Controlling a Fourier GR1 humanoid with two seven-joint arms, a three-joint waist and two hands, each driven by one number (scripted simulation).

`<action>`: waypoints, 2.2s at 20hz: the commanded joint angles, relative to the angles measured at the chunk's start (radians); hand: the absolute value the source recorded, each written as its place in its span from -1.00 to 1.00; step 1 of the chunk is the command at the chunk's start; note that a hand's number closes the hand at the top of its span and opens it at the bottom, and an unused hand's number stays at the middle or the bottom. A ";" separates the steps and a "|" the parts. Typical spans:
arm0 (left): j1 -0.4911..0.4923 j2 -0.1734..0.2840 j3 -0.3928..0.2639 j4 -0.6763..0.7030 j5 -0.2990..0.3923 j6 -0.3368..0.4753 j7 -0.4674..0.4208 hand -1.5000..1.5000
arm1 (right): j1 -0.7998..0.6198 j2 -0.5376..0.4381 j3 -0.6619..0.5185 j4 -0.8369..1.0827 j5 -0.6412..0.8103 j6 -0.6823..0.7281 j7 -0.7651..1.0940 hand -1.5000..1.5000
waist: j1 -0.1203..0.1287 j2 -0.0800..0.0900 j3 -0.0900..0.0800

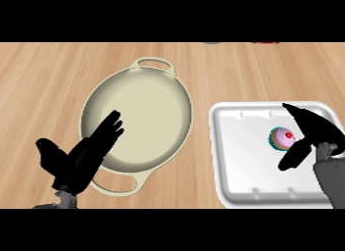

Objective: Pick the cupcake from the tray and place it in the pot

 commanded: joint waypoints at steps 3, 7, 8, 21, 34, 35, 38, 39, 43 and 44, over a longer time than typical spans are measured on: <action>0.051 -0.006 0.006 -0.042 -0.010 -0.022 -0.008 0.00 | -0.009 0.002 -0.025 0.135 0.064 -0.041 -0.131 -1.00 | 0.003 0.000 0.000; 0.000 0.029 0.070 -0.037 0.020 -0.047 0.033 0.00 | -0.015 0.071 -0.016 0.092 0.047 -0.012 -0.086 1.00 | 0.001 -0.001 0.000; 0.010 -0.008 0.033 0.026 -0.010 -0.044 -0.037 0.00 | -0.090 0.085 -0.029 0.119 0.006 0.020 -0.102 1.00 | 0.003 0.000 0.000; -0.024 -0.024 0.062 0.027 -0.017 -0.032 0.002 0.00 | 0.285 0.334 0.320 -0.236 0.265 -0.176 0.001 1.00 | -0.036 -0.012 -0.002; -0.007 -0.045 0.042 0.017 -0.044 -0.023 0.012 0.00 | 0.518 0.377 0.806 -0.536 0.681 -0.294 0.386 1.00 | -0.012 -0.004 -0.001; 0.039 -0.018 0.052 -0.008 -0.018 -0.064 -0.009 0.00 | 0.469 0.397 0.837 -0.511 0.758 -0.331 0.436 1.00 | -0.008 -0.006 -0.001; -0.026 -0.033 0.065 0.024 -0.021 -0.030 0.037 0.00 | 0.472 0.376 0.836 -0.681 0.839 -0.251 0.463 1.00 | -0.025 -0.009 -0.002; 0.028 -0.046 0.035 -0.021 -0.040 -0.025 0.010 0.00 | 0.487 0.366 0.842 -0.713 0.851 -0.278 0.444 1.00 | -0.021 -0.012 -0.001; -0.029 -0.018 0.083 0.028 -0.003 -0.057 0.009 0.00 | 0.378 0.394 0.877 -0.766 0.878 -0.243 0.416 1.00 | -0.019 -0.009 -0.002; -0.008 -0.018 0.067 -0.002 -0.015 -0.053 0.017 0.00 | 0.335 0.394 0.856 -0.782 0.859 -0.241 0.405 1.00 | -0.008 -0.011 -0.002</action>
